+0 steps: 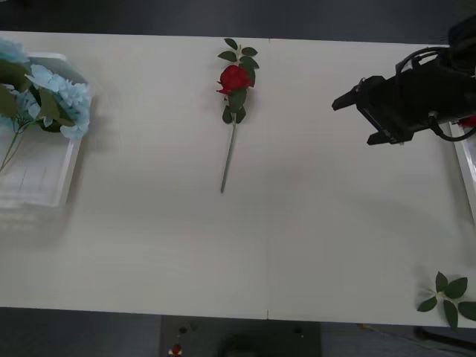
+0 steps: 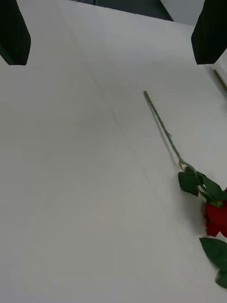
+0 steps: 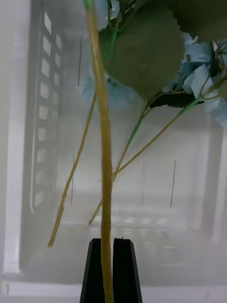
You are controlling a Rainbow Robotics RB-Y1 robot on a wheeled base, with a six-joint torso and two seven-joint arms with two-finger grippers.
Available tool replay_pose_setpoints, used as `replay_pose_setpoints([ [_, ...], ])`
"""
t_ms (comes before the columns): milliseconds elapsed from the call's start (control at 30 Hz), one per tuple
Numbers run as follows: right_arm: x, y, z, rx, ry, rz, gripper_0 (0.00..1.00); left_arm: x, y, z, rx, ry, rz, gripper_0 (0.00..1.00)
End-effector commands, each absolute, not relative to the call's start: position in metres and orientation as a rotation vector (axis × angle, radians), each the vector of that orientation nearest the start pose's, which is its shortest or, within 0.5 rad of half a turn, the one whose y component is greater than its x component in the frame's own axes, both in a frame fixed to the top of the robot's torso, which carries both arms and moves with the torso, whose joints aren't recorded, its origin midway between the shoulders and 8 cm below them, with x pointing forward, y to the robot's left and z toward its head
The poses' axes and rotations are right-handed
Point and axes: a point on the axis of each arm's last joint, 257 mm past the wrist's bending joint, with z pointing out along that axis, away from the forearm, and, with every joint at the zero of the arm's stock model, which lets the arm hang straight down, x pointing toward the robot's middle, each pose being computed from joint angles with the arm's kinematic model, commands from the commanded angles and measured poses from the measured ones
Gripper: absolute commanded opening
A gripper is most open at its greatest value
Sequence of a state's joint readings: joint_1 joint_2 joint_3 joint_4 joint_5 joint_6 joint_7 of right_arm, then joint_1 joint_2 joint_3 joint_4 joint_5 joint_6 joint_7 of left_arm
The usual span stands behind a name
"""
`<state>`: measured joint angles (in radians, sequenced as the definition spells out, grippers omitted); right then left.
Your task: Put the red flowers into the right box and the blue flowers into the left box
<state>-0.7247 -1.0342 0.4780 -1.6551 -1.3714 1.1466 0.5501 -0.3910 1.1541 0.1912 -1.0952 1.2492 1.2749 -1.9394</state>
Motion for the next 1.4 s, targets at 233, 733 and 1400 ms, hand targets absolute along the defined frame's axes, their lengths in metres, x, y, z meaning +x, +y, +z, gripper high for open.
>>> replay_pose_setpoints([
  [233, 0.492, -0.229, -0.167, -0.206, 2.677, 0.529, 1.0, 0.507, 0.563, -0.183, -0.057, 2.405, -0.028, 0.0],
  [733, 0.503, -0.238, -0.143, -1.128, 2.248, 0.424, 1.0, 0.517, 0.538, -0.279, -0.014, 2.303, 0.064, 0.0],
  [1400, 0.502, -0.242, -0.151, -1.105, 2.266, 0.46, 1.0, 0.512, 0.555, -0.285, -0.043, 2.292, 0.104, 0.66],
])
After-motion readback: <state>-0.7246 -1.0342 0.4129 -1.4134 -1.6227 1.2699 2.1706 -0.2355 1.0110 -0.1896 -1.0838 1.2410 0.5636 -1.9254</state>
